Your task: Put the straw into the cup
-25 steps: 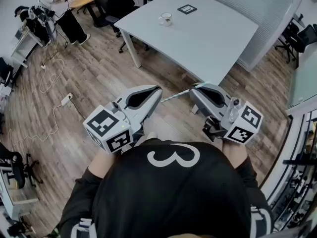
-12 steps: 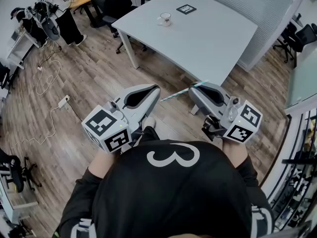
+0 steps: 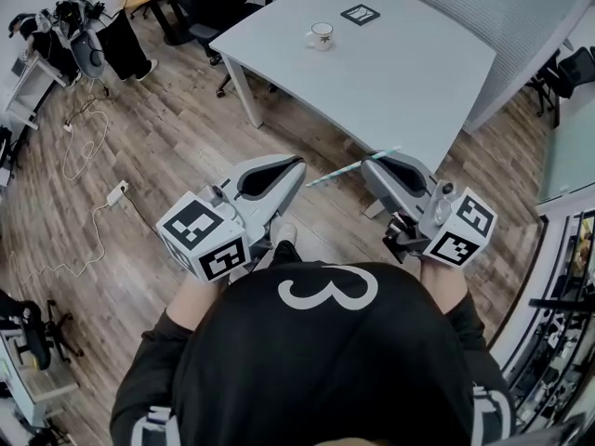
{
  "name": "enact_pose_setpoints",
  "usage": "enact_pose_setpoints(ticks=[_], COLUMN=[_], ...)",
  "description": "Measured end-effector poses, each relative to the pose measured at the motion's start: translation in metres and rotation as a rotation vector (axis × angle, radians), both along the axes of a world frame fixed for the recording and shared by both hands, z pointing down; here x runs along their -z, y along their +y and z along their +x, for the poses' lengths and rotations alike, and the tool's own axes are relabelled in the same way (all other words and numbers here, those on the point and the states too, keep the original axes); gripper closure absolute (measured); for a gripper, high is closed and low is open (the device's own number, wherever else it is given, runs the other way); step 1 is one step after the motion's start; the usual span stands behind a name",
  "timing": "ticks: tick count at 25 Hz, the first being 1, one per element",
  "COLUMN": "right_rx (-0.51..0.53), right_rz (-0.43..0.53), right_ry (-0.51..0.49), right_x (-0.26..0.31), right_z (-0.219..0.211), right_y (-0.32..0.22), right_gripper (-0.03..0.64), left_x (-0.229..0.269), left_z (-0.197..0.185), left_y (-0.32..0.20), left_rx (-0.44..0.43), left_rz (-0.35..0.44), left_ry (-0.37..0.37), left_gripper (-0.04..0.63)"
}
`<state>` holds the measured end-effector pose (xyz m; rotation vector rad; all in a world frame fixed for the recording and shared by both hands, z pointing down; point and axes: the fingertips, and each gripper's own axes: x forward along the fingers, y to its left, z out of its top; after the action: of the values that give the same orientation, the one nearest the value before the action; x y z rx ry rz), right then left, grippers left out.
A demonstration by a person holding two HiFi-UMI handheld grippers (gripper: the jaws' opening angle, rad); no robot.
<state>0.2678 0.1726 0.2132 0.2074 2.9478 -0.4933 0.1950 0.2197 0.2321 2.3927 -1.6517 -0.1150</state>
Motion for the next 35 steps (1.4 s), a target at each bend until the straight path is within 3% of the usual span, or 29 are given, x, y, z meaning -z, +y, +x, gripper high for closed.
enact_pose_setpoints(ticks=[12,23,28,35], right_rx=[-0.069,-0.116,-0.147,-0.200], right_rz=[-0.022,-0.010,-0.010,-0.025], right_ry=[0.012,0.028,0.034,0.057], right_x=[-0.002,-0.005,-0.010,-0.018], right_z=[-0.119,-0.209,-0.230,-0.230], right_y=[-0.064,-0.086,-0.093,-0.109], right_gripper=[0.586,0.586,0.586,0.586], left_x=[-0.001,-0.005,-0.013,-0.025], left_z=[-0.125,-0.221,-0.246,-0.251], left_y=[-0.065,-0.089,-0.094,-0.108], left_rx=[-0.043,-0.074,-0.084,-0.111], left_rz=[-0.019,-0.005,-0.008,-0.025], left_ry=[0.028,0.046,0.062,0.084], left_gripper=[0.572,0.572,0.572,0.572])
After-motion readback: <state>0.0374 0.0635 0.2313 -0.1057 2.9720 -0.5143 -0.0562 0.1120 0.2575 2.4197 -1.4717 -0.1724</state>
